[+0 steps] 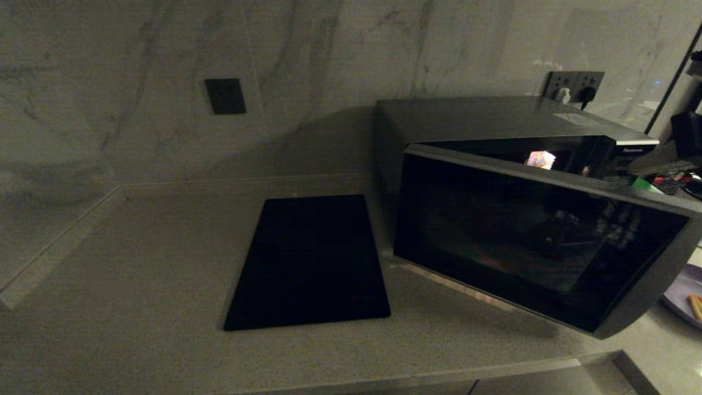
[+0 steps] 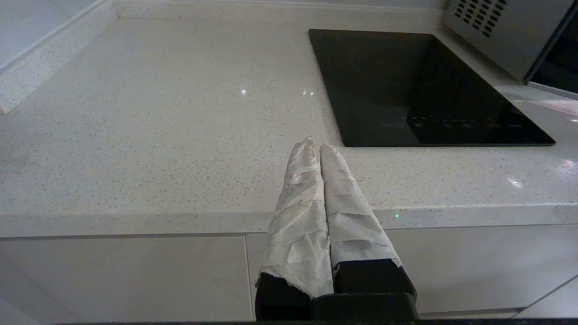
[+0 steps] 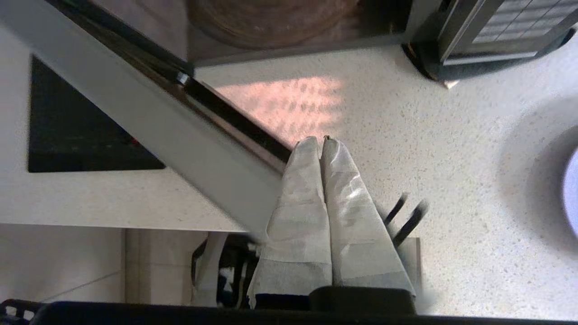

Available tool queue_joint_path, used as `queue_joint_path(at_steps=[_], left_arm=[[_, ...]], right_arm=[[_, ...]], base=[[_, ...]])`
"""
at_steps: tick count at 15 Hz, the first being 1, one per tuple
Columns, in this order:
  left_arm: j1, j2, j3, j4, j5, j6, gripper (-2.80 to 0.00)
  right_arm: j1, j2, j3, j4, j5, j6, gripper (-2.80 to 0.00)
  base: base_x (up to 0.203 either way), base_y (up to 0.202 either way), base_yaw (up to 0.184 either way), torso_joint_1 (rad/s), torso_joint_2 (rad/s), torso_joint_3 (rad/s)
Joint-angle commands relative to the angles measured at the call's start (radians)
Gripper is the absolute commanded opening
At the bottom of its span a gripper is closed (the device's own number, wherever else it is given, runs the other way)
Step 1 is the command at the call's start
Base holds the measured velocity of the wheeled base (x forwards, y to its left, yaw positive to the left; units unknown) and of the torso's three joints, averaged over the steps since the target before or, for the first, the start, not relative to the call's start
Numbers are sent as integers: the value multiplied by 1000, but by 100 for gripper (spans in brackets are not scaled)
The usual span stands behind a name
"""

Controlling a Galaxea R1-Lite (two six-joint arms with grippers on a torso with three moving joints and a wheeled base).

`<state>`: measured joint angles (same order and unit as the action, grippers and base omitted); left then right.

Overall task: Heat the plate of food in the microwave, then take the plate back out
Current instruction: Open the microwave oven

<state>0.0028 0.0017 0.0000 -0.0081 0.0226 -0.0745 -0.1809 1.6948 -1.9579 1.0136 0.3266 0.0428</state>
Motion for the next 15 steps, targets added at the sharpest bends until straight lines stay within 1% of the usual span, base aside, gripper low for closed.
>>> queue_joint_path(at_steps=[1,5,8,9,11,15], left_arm=[[0,0,0,-1,0,-1,-280],[0,0,0,-1,0,-1,-280],[0,0,0,-1,0,-1,-280],[0,0,0,-1,0,-1,-280],[0,0,0,-1,0,-1,-280],[0,0,0,-1,0,-1,-280]], right_arm=[[0,-51,4,-1,0,6,-280],[-1,-88,16,-1,-5,38,-280],[2,-101,113,0,-30,30,-280],[18,-106,157,0,-46,22,-280],[83,-122,226,0,-68,14,-280],[185,-167,319,1,-71,17,-280]], base=[[0,0,0,0,0,0],[0,0,0,0,0,0],[0,0,0,0,0,0],[0,0,0,0,0,0],[0,0,0,0,0,0],[0,0,0,0,0,0]])
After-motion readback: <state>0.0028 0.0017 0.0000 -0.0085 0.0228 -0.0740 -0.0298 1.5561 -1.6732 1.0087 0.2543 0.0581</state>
